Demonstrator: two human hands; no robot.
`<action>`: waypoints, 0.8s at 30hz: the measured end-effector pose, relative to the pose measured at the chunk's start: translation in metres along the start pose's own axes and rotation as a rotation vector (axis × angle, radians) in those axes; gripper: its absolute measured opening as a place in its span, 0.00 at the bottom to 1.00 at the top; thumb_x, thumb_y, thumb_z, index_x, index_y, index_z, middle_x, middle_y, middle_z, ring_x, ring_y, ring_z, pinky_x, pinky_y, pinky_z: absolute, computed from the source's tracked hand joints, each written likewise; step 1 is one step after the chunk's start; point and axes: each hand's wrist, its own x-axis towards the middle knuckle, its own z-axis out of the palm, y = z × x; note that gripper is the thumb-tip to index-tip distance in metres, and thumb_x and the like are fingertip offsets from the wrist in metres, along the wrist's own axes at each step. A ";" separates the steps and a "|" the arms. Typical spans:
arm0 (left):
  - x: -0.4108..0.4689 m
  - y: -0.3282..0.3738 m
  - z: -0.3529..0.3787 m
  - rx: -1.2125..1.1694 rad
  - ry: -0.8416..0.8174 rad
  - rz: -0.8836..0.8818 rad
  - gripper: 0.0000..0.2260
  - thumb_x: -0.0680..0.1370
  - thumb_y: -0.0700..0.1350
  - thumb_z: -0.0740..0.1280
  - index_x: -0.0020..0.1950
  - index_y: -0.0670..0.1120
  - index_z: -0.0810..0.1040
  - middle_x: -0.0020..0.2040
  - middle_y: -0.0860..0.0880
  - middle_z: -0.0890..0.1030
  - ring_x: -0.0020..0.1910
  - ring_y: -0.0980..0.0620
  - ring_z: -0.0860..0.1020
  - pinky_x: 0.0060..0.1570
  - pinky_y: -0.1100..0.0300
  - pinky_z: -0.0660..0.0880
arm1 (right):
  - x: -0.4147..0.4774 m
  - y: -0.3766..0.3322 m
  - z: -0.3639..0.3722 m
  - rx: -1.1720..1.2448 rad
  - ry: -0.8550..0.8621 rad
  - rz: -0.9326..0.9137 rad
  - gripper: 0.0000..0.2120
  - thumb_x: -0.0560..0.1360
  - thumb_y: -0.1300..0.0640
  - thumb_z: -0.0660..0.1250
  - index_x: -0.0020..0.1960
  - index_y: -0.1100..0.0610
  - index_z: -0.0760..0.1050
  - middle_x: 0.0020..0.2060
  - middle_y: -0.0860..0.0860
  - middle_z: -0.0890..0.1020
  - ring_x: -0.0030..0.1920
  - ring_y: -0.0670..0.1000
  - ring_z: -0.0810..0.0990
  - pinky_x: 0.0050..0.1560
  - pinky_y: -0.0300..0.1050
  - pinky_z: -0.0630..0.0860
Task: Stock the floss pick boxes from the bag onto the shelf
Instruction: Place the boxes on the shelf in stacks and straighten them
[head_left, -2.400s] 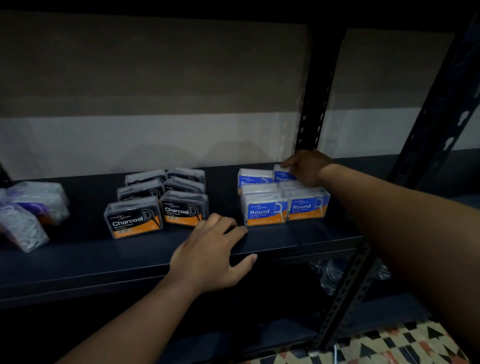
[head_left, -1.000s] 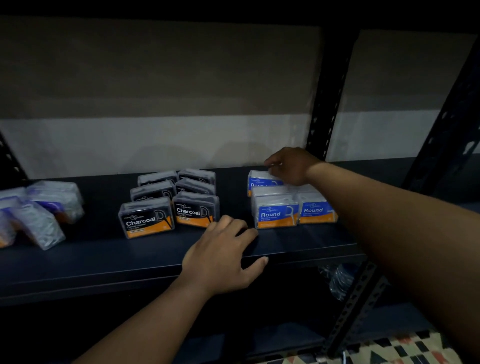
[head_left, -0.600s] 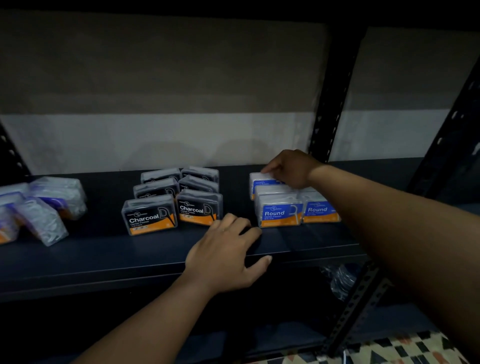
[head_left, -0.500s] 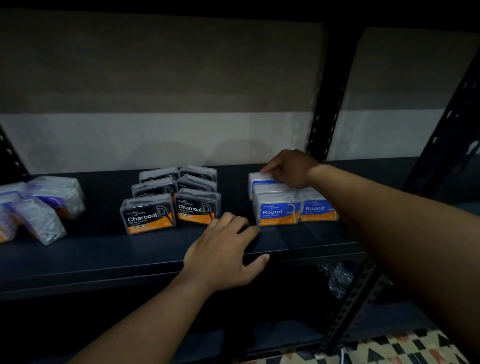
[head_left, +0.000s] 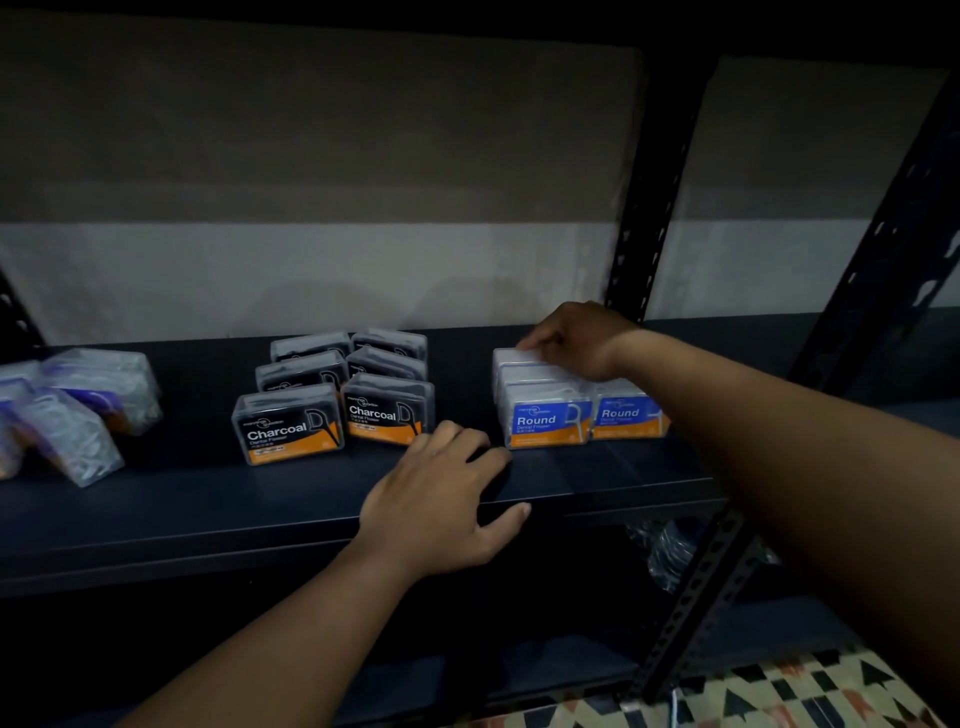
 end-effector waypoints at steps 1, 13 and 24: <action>0.000 0.000 0.000 -0.002 0.003 -0.001 0.29 0.76 0.69 0.54 0.69 0.53 0.73 0.62 0.54 0.74 0.62 0.52 0.69 0.62 0.55 0.69 | -0.001 0.000 0.000 0.006 0.000 -0.001 0.14 0.80 0.53 0.61 0.61 0.41 0.79 0.64 0.42 0.79 0.64 0.49 0.76 0.66 0.47 0.71; -0.001 0.000 0.000 -0.008 0.011 0.001 0.29 0.76 0.69 0.55 0.68 0.53 0.74 0.61 0.54 0.75 0.61 0.52 0.69 0.61 0.55 0.69 | -0.005 -0.001 0.002 0.008 -0.003 0.005 0.14 0.81 0.52 0.60 0.62 0.43 0.79 0.65 0.43 0.78 0.63 0.48 0.76 0.66 0.46 0.71; -0.001 0.000 0.001 -0.010 0.038 0.002 0.29 0.76 0.69 0.56 0.67 0.52 0.76 0.60 0.53 0.76 0.60 0.52 0.71 0.60 0.55 0.71 | -0.050 0.034 -0.037 0.293 -0.200 0.159 0.48 0.60 0.37 0.78 0.75 0.43 0.61 0.74 0.44 0.66 0.72 0.49 0.67 0.73 0.51 0.63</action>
